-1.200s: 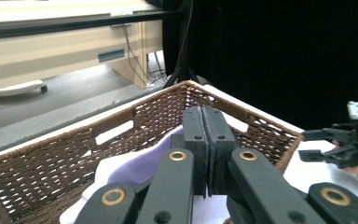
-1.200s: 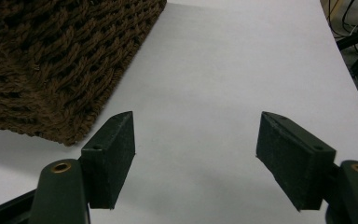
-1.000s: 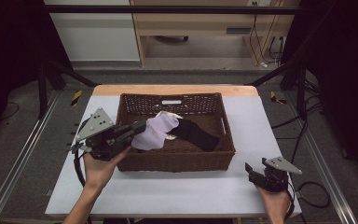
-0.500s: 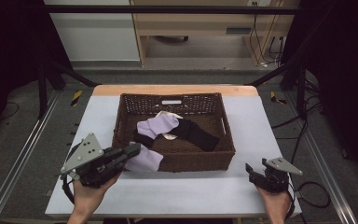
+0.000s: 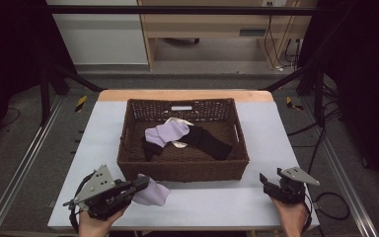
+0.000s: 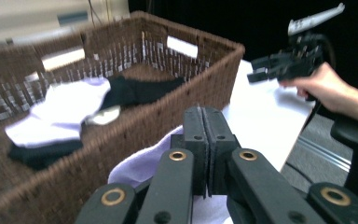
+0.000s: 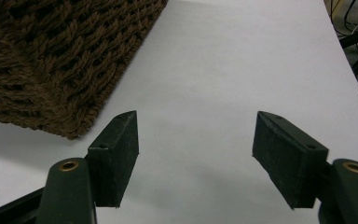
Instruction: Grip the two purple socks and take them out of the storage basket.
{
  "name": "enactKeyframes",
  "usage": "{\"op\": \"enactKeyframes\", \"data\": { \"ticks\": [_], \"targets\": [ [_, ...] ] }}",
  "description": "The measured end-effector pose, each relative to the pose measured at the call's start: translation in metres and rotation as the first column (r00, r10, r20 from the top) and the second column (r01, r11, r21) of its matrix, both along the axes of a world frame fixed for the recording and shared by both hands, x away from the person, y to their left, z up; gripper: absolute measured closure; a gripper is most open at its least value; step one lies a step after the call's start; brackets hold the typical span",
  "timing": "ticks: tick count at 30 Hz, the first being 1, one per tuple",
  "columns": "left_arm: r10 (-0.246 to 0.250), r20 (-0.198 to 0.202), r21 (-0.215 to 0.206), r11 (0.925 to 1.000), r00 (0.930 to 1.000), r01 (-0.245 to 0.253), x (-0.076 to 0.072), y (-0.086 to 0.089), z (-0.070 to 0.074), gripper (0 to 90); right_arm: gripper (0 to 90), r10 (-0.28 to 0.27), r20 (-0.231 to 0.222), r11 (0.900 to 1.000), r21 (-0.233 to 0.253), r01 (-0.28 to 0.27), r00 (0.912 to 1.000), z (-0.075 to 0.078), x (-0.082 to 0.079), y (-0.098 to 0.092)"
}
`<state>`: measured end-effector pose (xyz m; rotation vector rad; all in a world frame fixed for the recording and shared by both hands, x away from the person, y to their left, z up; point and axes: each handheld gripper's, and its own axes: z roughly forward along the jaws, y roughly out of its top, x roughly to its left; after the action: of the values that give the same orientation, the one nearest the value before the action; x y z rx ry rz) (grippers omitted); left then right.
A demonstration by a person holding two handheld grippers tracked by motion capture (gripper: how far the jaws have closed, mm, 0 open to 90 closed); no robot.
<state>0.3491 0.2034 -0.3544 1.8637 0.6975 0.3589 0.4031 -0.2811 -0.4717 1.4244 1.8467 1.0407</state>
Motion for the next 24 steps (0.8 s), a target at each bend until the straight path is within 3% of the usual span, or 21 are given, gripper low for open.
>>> {"op": "enactKeyframes", "data": {
  "ticks": [5,7,12,14,20,23,24],
  "targets": [
    [0.004,-0.058,0.024,0.9997,0.9983,-0.003,0.003,-0.002,-0.02,88.1,31.6,0.001,-0.001,1.0,-0.001,-0.001,1.0,-0.001,-0.001,0.0],
    [0.012,-0.076,0.058,0.9983,0.997,-0.008,0.005,-0.004,-0.031,88.1,31.6,0.003,0.0,1.0,-0.007,-0.003,1.0,-0.002,-0.001,-0.001],
    [0.027,-0.12,0.097,0.9951,0.9923,-0.016,0.013,-0.006,-0.05,88.1,31.5,0.002,-0.001,1.0,-0.009,-0.002,1.0,-0.002,-0.001,-0.001],
    [0.046,-0.139,0.136,0.9903,0.9892,-0.027,0.018,-0.008,-0.061,88.1,31.5,0.002,-0.006,1.0,-0.004,-0.002,1.0,-0.002,-0.001,-0.001],
    [0.076,-0.168,0.197,0.9796,0.9828,-0.042,0.026,-0.009,-0.075,87.8,31.6,0.006,-0.006,1.0,-0.012,-0.006,1.0,-0.003,0.0,-0.001],
    [0.093,-0.161,0.208,0.9764,0.9826,-0.058,0.027,-0.009,-0.076,86.4,31.6,0.007,-0.008,1.0,-0.016,-0.007,0.9999,-0.004,0.0,-0.001],
    [0.105,-0.163,0.209,0.9754,0.981,-0.07,0.028,-0.008,-0.076,78.6,31.6,0.008,-0.007,1.0,-0.016,-0.008,0.9999,-0.004,0.0,0.0]
  ]
}}
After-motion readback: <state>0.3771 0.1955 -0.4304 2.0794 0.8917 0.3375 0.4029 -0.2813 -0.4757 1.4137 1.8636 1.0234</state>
